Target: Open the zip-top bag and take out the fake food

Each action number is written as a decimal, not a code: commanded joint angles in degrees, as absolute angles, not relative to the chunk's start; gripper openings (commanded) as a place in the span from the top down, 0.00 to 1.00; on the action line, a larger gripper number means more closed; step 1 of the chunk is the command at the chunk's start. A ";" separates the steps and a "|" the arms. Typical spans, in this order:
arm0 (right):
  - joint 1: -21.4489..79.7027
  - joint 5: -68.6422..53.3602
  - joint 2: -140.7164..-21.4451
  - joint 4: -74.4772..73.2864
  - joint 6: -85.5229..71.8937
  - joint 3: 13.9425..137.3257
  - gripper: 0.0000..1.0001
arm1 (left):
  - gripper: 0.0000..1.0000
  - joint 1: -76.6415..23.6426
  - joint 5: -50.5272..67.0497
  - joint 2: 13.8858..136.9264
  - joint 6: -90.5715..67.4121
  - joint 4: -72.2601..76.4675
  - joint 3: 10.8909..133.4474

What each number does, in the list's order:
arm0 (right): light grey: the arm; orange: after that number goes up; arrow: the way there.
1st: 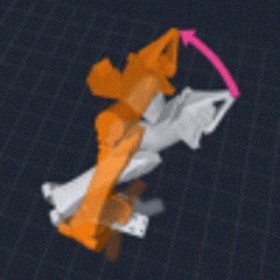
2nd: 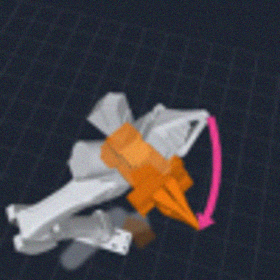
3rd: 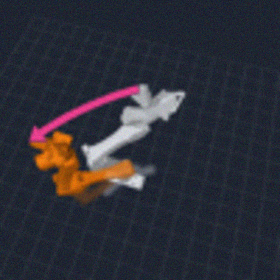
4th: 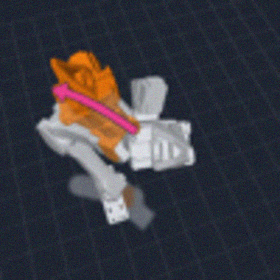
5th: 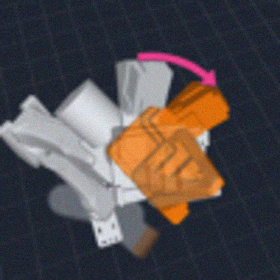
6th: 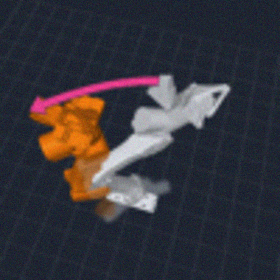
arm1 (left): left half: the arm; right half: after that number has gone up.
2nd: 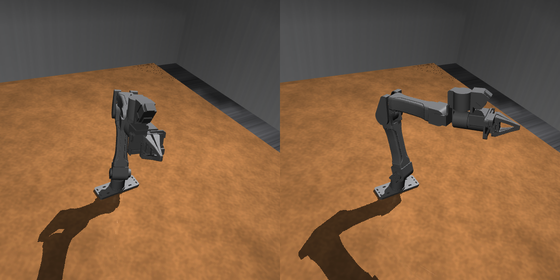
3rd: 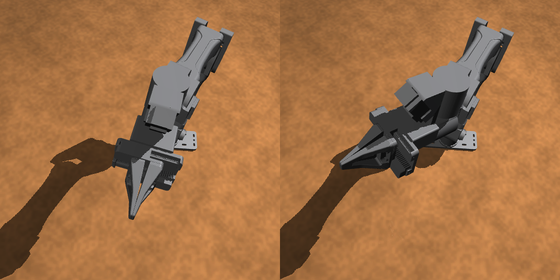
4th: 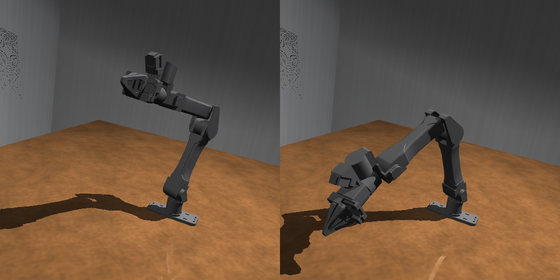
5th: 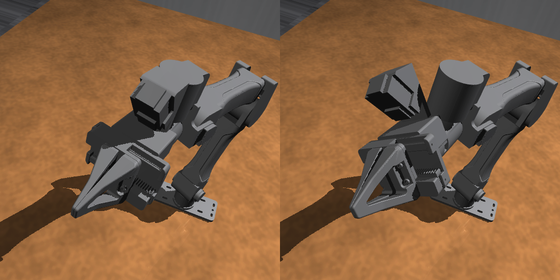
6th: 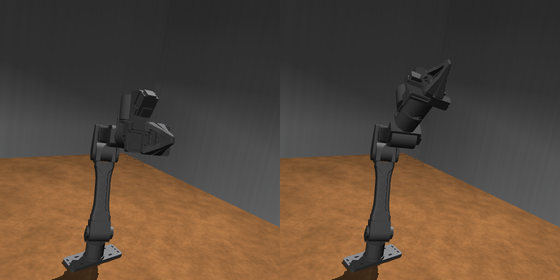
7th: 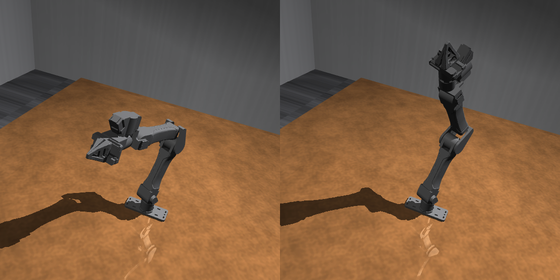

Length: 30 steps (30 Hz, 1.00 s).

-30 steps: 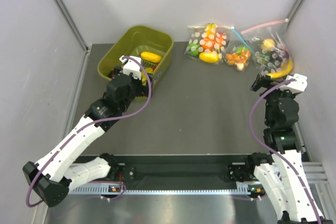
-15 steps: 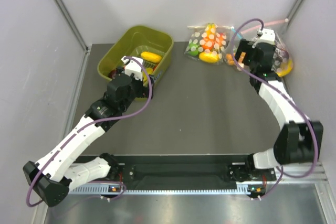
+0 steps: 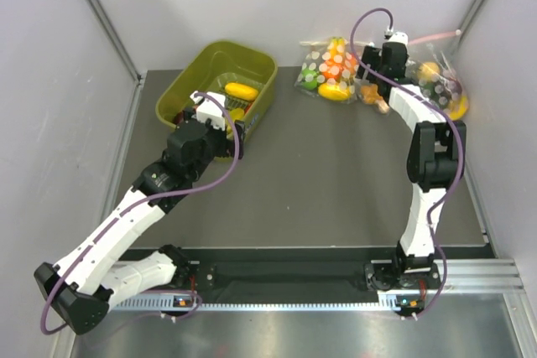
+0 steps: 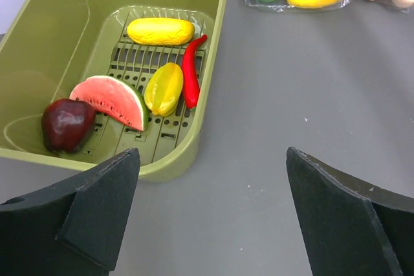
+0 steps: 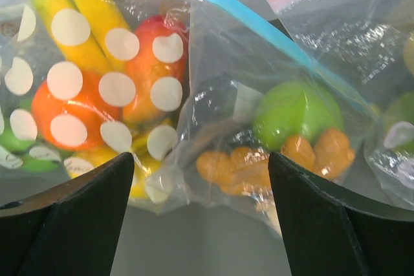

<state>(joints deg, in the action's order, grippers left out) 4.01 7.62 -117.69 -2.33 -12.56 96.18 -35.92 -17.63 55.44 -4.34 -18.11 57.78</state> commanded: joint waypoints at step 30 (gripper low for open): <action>5.45 3.08 -104.52 2.28 -11.86 85.54 1.00 | 0.01 -35.07 -16.35 54.93 -5.00 -17.66 58.62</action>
